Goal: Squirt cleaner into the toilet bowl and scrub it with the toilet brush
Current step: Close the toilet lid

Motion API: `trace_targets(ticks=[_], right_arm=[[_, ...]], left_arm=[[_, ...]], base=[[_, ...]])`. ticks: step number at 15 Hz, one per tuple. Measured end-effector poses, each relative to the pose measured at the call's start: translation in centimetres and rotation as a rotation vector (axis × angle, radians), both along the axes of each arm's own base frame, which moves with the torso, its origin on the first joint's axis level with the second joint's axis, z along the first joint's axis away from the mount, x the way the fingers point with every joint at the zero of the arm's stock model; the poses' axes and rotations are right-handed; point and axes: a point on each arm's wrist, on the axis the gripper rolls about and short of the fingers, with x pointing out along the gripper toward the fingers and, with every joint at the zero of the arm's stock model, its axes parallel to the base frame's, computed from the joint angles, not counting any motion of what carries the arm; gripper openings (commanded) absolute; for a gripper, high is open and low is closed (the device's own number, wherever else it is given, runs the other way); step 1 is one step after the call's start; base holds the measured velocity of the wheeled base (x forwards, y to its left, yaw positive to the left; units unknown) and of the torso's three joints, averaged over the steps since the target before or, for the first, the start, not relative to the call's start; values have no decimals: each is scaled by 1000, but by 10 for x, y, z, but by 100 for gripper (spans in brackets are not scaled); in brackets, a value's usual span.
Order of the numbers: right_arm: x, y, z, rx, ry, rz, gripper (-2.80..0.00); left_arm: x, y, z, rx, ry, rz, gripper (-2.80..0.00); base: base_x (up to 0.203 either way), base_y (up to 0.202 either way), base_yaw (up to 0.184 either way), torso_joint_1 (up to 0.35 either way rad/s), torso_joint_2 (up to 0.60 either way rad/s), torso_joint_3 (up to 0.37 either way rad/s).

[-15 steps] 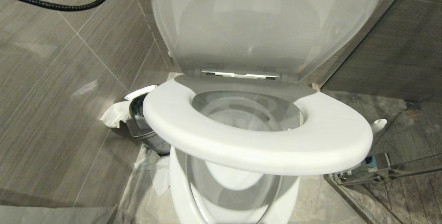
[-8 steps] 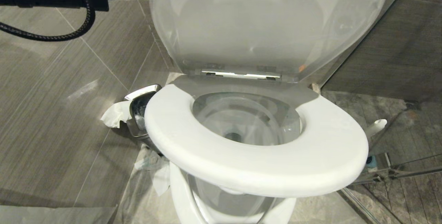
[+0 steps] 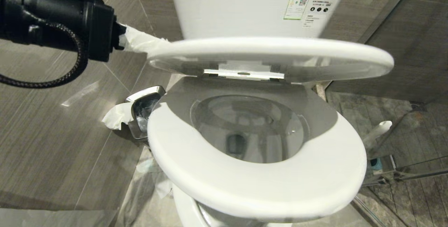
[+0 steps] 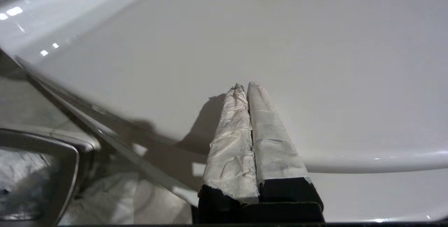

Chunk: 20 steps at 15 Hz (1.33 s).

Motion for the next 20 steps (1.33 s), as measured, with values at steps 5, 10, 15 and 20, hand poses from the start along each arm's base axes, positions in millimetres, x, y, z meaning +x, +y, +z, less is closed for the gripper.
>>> trace_targets(ticks=[5,10,15,20], right_arm=[[0,0,0,0,0,0,-280],[0,0,0,0,0,0,-280],[0,0,0,0,0,0,-280],[0,0,0,0,0,0,-280]], left_arm=[[-11,-8,-28,121,199,-60,-280],[-21,-10,-60,246,420,-95,-280],[-14,-20,-68,240,393,-85,-280],[-8,-29,-95,291,436,-86,-280]], base=[[0,0,0,0,0,0],[0,0,0,0,0,0],[0,0,0,0,0,0],[0,0,0,0,0,0]])
